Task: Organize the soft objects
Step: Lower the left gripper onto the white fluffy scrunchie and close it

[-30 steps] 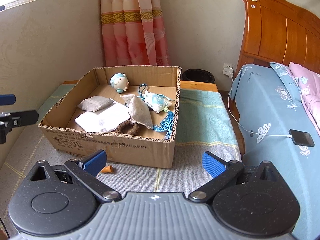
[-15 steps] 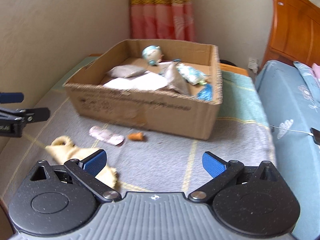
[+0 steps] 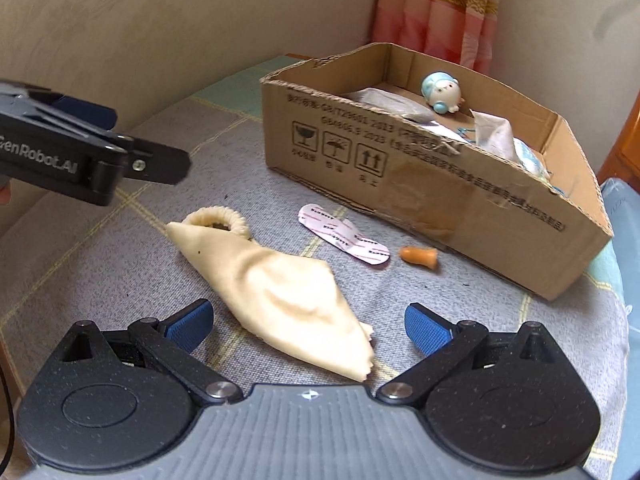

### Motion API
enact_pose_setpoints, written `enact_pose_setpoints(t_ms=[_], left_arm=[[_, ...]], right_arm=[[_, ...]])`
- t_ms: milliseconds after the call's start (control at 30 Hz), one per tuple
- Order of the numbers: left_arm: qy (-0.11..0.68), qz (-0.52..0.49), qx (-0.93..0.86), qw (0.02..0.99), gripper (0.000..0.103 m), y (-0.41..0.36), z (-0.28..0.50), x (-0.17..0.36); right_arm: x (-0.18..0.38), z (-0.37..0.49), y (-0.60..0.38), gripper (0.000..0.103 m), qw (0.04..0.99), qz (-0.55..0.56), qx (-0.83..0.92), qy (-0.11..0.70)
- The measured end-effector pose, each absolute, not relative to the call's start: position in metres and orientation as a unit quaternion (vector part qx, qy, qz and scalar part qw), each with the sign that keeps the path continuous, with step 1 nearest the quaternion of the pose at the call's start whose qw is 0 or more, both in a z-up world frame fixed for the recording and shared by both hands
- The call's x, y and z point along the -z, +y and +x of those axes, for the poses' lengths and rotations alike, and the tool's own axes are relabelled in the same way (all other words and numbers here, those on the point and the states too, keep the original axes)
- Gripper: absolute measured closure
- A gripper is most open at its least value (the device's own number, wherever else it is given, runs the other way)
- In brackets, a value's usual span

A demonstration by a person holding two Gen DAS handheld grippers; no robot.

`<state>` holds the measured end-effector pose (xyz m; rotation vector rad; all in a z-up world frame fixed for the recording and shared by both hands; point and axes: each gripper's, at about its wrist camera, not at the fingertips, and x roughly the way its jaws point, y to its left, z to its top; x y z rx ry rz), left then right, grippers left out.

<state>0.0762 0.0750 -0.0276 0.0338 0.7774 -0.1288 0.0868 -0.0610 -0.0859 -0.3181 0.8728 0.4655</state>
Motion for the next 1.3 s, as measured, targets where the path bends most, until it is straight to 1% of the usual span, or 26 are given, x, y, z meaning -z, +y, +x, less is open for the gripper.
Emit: enact_pose_setpoints(t_ms=[167,433,767,967,1300], left_arm=[[0.393,0.012,0.080,0.916,0.001,0.062,0.087,0.041],[0.420,0.005,0.080,0.904,0.001,0.056,0.094,0.061],[0.413,0.022,0.028,0.910,0.001,0.068,0.089,0.056],[0.408,0.012,0.017,0.913,0.001,0.069,0.094,0.055],[0.425,0.013,0.039,0.904,0.001,0.063,0.082,0.064]], right_arm=[[0.088,0.083,-0.060,0.000,0.866,-0.162,-0.232,0.412],[0.091,0.087,-0.064,0.000,0.866,-0.141,-0.235,0.419],[0.094,0.084,-0.071,0.000,0.870,-0.131,-0.231,0.416],[0.094,0.082,-0.070,0.000,0.871,-0.130,-0.230,0.413],[0.095,0.081,-0.070,0.000,0.872,-0.130,-0.232,0.411]])
